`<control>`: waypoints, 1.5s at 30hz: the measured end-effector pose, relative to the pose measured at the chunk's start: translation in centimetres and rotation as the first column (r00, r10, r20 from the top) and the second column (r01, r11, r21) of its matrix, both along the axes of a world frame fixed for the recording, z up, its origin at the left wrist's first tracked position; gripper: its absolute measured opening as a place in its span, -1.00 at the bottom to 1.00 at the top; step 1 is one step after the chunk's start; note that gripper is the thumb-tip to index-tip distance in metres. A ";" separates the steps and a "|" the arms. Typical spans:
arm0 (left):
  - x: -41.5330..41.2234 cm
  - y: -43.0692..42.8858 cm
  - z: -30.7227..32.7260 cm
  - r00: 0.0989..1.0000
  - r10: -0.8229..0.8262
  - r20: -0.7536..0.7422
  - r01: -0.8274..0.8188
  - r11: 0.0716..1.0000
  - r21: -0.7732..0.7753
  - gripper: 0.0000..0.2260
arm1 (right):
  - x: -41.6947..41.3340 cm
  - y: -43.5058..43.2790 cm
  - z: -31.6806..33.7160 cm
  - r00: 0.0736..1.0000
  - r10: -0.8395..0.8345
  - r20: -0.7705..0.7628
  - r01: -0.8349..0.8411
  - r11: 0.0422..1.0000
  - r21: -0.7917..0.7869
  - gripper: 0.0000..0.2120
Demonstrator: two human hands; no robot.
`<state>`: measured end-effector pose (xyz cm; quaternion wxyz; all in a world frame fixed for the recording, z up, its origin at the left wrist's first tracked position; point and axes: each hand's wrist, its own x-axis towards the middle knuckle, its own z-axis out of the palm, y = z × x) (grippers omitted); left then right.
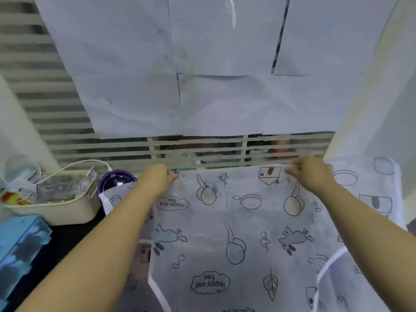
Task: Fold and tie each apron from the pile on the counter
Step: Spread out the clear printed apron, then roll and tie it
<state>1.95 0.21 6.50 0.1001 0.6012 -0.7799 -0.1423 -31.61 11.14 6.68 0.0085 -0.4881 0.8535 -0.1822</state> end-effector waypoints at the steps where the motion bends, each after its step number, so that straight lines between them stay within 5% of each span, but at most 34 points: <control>1: -0.4 -0.6 -1.0 1.000 0.005 0.018 -0.005 1.000 0.018 -0.75 | -0.6 -0.9 -1.1 1.000 0.008 0.012 -0.008 1.000 0.028 -0.68; 8: -2.9 -5.6 -7.4 0.992 0.094 -0.088 -0.098 0.994 -0.043 -0.84 | -4.0 -8.1 -6.9 0.996 0.020 0.086 -0.030 0.994 0.107 -0.76; 12: -4.3 -7.8 -9.3 0.995 0.023 -0.095 -0.022 1.000 0.008 -0.48 | -5.1 -11.7 -9.2 0.989 0.100 0.108 -0.109 0.990 0.089 -0.75; 17: -5.2 -10.6 -12.5 0.998 -0.059 0.007 0.059 0.996 0.069 -0.21 | -4.8 -15.1 -11.6 0.947 0.205 0.249 -0.228 0.971 0.069 -0.30; 19: -5.7 -10.4 -14.3 0.990 -0.071 0.122 0.070 0.997 0.013 -0.22 | -3.6 -15.3 -12.8 0.953 0.243 0.180 -0.262 0.961 0.088 -0.22; 24: -7.5 -5.9 -18.8 0.953 -0.159 0.259 0.180 0.982 -0.060 -0.47 | 2.7 -11.1 -18.0 0.845 0.531 0.058 -0.515 0.782 0.351 -0.27; 28: -8.0 -4.0 -22.3 0.926 -0.202 0.318 0.139 0.967 0.211 -0.45 | 2.2 -8.6 -23.2 0.800 0.598 0.053 -0.529 0.660 0.533 -0.05; 34: -7.3 -3.0 -25.3 0.973 -0.105 0.206 0.055 0.970 0.239 -0.42 | 0.3 -9.7 -24.7 0.767 0.641 0.028 -0.567 0.657 0.498 -0.21; 39: -6.5 -2.0 -23.9 0.992 -0.038 0.120 0.031 0.998 0.054 -0.44 | 0.4 -9.0 -23.4 0.767 0.641 0.019 -0.585 0.688 0.430 -0.21; 45: -7.2 4.3 -23.0 0.961 -0.268 0.066 0.268 0.963 0.012 -0.39 | 2.9 -2.5 -21.2 0.710 0.704 -0.023 -0.671 0.686 0.283 -0.26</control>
